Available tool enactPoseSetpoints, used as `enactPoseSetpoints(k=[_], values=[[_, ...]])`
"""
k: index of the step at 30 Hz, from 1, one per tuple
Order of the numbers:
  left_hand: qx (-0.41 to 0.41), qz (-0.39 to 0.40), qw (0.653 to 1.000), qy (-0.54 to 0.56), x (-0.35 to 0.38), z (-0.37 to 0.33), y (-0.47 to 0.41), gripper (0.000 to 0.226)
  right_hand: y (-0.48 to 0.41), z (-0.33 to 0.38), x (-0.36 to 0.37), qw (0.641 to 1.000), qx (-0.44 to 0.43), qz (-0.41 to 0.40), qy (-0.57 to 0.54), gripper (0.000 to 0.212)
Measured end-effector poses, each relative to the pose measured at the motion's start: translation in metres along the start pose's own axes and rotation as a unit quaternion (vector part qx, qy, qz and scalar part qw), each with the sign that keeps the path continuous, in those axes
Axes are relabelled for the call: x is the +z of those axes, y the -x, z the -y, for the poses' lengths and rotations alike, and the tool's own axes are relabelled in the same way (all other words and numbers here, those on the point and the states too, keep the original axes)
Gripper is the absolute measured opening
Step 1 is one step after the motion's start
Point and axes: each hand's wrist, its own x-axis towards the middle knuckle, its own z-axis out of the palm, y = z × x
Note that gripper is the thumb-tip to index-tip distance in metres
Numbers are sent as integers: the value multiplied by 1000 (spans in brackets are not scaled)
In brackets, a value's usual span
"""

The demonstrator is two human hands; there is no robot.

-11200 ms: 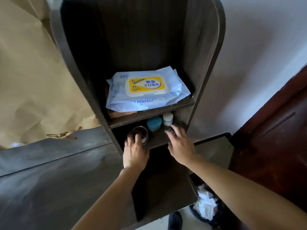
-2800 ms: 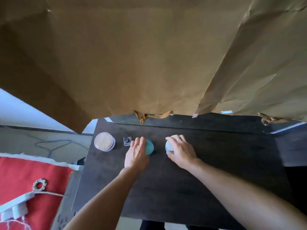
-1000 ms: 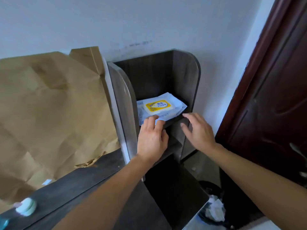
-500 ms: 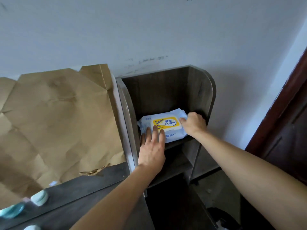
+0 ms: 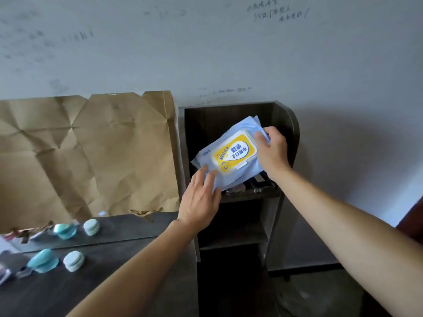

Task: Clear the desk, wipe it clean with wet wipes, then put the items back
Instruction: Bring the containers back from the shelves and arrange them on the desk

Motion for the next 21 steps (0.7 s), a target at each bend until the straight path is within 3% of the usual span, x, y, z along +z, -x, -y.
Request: enactPoseSetpoints(k=[4, 7, 10, 14, 18, 21], values=[[-45, -121, 991, 40, -31, -13, 18, 23, -2, 22, -19, 998, -7, 60, -33, 14], [-194, -148, 961, 129, -41, -14, 43, 26, 14, 22, -21, 988, -12, 153, -23, 14], [-335, -78, 898, 275, -37, -2, 67, 25, 45, 8, -8, 969, 5, 247, -3, 15], [-466, 37, 745, 476, -28, 20, 105, 52, 102, -23, 30, 943, 42, 330, 10, 17], [-541, 94, 708, 443, -14, 45, 169, 44, 162, -69, 81, 913, 105, 391, 48, 14], [-590, 110, 679, 423, -5, 66, 215, 22, 198, -108, 120, 894, 148, 411, 98, 17]])
